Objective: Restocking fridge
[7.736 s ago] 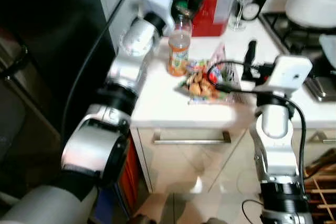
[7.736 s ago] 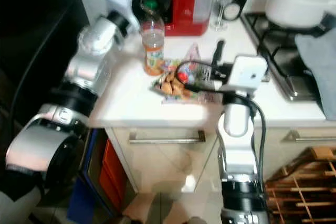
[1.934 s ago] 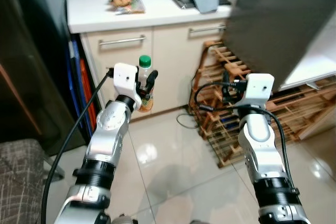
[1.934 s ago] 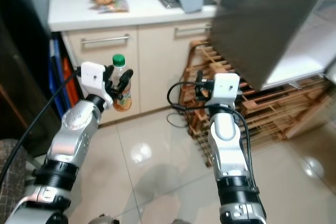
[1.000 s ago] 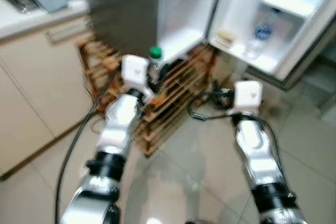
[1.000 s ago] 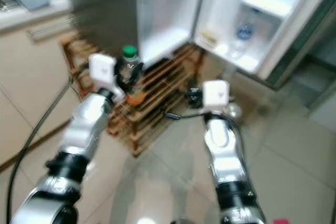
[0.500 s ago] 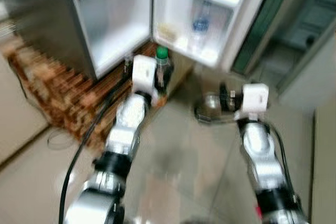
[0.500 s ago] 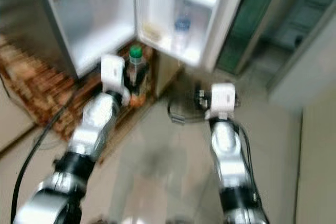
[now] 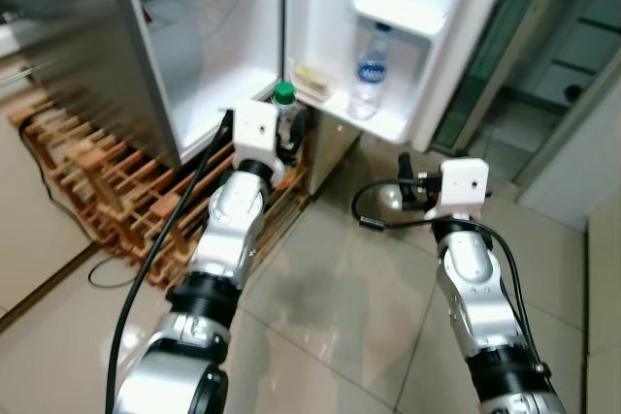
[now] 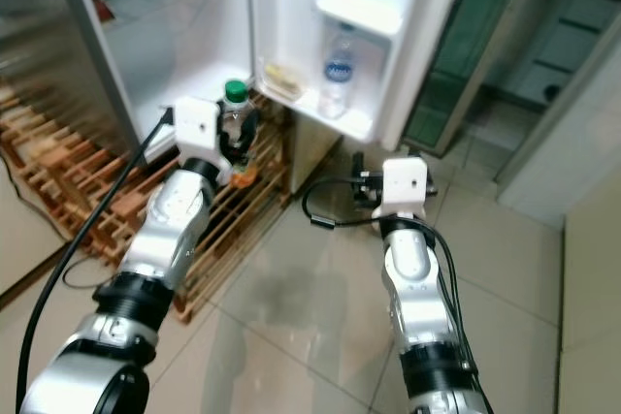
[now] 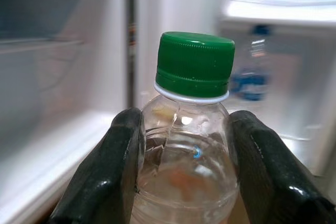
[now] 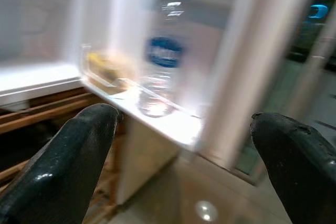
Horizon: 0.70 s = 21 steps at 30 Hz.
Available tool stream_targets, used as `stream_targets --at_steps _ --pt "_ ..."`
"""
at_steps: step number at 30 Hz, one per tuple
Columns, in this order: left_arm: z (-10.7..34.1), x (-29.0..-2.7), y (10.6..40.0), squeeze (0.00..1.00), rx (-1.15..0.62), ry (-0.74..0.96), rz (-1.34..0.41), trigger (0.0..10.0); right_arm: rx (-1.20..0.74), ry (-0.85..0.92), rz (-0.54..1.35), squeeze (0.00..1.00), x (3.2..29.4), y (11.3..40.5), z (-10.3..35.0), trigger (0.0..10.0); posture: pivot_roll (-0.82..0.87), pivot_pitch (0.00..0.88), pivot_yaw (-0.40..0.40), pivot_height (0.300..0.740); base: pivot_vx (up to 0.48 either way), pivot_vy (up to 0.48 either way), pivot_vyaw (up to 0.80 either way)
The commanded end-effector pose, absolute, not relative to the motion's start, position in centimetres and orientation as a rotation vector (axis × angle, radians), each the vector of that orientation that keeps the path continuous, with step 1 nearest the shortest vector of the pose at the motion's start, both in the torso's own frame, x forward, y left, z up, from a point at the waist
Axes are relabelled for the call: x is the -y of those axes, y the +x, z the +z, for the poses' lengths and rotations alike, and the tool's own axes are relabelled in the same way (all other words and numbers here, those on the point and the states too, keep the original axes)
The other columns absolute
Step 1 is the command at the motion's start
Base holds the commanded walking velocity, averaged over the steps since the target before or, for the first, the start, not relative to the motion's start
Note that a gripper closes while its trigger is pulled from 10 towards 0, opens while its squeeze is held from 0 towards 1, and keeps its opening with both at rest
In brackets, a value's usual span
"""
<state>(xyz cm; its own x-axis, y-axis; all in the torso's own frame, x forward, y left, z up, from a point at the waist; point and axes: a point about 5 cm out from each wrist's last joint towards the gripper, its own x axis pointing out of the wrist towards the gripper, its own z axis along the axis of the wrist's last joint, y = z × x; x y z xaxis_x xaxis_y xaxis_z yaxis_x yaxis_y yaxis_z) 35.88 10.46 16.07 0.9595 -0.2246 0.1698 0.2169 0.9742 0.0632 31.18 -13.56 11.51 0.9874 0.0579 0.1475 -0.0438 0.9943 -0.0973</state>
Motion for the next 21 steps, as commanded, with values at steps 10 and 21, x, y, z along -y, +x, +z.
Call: stream_targets --at_steps 10,21 --pt "18.4 -9.1 36.2 0.0 0.27 0.04 -0.263 10.0 0.156 -0.119 0.023 0.13 14.7 31.4 11.7 10.0 -0.01 0.0 -0.059 0.74 0.48 0.0 0.0" --pt "19.2 -9.4 36.3 0.0 0.316 0.027 -0.251 10.0 0.098 -0.149 -0.096 0.13 17.5 32.1 10.9 10.0 -0.01 0.0 -0.055 0.74 0.086 0.0 -0.46"
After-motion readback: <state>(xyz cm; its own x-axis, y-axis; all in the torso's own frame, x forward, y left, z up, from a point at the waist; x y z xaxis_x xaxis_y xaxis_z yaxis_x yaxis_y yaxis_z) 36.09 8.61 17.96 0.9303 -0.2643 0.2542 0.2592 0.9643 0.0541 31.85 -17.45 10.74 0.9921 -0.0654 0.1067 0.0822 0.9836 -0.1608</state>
